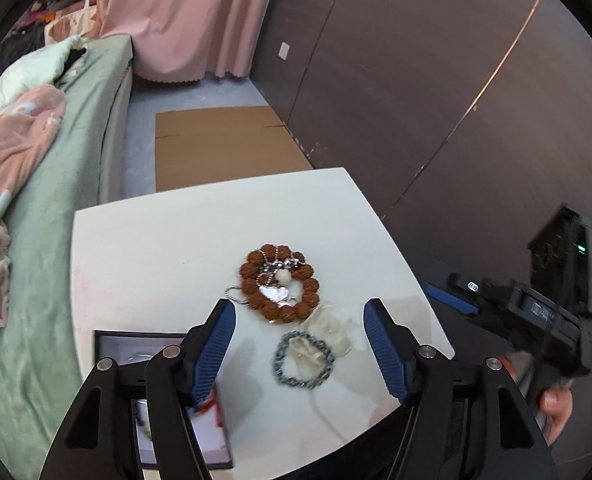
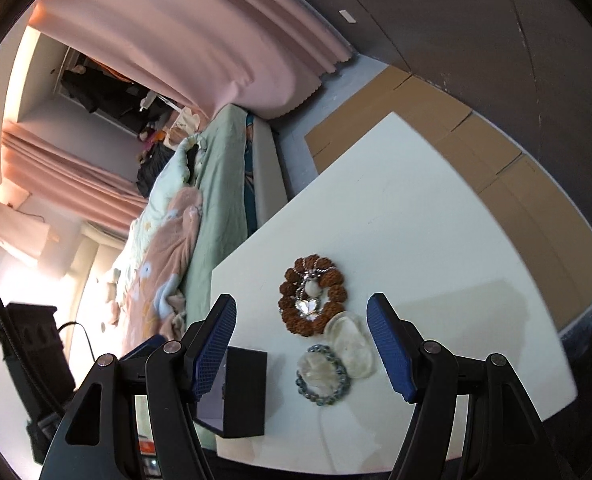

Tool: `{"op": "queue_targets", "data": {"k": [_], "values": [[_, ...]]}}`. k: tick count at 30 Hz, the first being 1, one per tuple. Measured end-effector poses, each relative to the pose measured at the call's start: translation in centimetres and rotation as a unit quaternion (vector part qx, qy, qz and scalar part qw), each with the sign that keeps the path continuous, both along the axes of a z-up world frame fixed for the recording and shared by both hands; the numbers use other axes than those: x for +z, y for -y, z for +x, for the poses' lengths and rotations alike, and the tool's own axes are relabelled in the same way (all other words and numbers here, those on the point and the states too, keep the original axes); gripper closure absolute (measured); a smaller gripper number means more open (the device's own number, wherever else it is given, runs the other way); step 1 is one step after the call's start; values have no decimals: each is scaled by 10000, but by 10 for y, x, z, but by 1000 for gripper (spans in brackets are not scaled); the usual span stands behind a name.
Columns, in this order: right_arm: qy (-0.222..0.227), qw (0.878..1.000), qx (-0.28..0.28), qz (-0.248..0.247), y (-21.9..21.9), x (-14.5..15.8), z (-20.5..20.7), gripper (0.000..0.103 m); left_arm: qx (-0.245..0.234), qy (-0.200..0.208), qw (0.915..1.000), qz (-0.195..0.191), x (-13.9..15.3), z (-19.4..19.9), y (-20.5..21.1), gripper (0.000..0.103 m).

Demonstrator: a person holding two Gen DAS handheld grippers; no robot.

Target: Organize jewelry

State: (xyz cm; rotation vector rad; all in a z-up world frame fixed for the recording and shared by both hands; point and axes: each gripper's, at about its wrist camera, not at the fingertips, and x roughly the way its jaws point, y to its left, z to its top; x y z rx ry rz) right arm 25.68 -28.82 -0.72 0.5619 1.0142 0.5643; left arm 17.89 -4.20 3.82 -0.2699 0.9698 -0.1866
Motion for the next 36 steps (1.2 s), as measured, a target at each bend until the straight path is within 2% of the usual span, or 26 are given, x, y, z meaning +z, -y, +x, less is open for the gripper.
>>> {"op": "queue_targets", "data": {"k": [11,16,18,20,21,22,25,27,30,36], "values": [[-79,10000,-5,35,18,2,1,35,-255,-136,9994,168,-25,32,42,36],[-191,9998,45,63,21,-3,4,35,-324,-253,9977,537,-45,44,56,55],[-211,9997,56,82,21,-4,5,35,-210,-405,9974,557,-55,48,53,58],[-269,9996,42,120,22,-7,6,35,145,-540,9968,575,-64,52,42,72],[-308,9994,35,136,23,-8,7,35,425,-627,9951,641,-68,54,35,84],[-333,9993,31,143,23,-10,7,35,663,-687,9933,658,-71,56,26,85],[-389,9991,7,151,25,-12,9,35,895,-795,9899,762,-81,59,18,85],[-407,9991,2,152,25,-13,9,35,838,-921,9890,801,-89,60,20,85],[-484,9987,-1,144,24,-16,11,35,825,-845,9883,966,-91,62,27,85],[-533,9985,-1,78,21,-19,11,35,615,-953,9887,982,-100,68,40,86]]}}
